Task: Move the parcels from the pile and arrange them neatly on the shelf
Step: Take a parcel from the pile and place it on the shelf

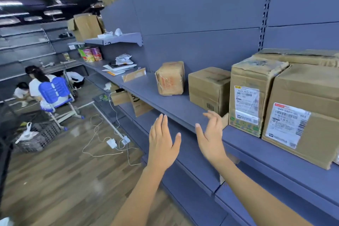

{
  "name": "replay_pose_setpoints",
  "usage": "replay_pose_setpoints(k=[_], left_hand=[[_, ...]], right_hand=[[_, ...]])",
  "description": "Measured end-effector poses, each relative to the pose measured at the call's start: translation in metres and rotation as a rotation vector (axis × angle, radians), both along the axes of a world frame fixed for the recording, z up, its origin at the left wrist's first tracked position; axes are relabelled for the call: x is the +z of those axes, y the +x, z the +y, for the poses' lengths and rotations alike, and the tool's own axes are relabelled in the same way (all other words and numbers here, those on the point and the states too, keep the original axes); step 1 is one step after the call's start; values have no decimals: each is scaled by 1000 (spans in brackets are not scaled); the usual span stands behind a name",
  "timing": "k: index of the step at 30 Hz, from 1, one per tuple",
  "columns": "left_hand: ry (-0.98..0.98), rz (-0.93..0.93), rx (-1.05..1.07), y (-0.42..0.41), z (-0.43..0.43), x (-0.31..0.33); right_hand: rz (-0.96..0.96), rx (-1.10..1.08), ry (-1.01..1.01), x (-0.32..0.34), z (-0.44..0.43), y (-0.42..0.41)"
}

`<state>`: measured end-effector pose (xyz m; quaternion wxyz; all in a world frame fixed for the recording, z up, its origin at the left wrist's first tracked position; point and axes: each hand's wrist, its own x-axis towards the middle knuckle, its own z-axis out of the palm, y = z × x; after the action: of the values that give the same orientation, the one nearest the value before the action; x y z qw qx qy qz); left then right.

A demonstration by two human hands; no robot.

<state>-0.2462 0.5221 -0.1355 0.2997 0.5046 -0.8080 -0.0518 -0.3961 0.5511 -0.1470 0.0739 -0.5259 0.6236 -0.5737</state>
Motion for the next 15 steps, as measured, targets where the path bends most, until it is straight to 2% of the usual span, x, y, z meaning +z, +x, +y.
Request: replay_pose_setpoints(k=[6, 15], left_hand=[[-10, 17, -64, -28, -73, 2], [31, 28, -312, -72, -156, 3]], right_hand=[[71, -53, 43, -2, -61, -27], [-24, -219, -17, -1, -112, -45]])
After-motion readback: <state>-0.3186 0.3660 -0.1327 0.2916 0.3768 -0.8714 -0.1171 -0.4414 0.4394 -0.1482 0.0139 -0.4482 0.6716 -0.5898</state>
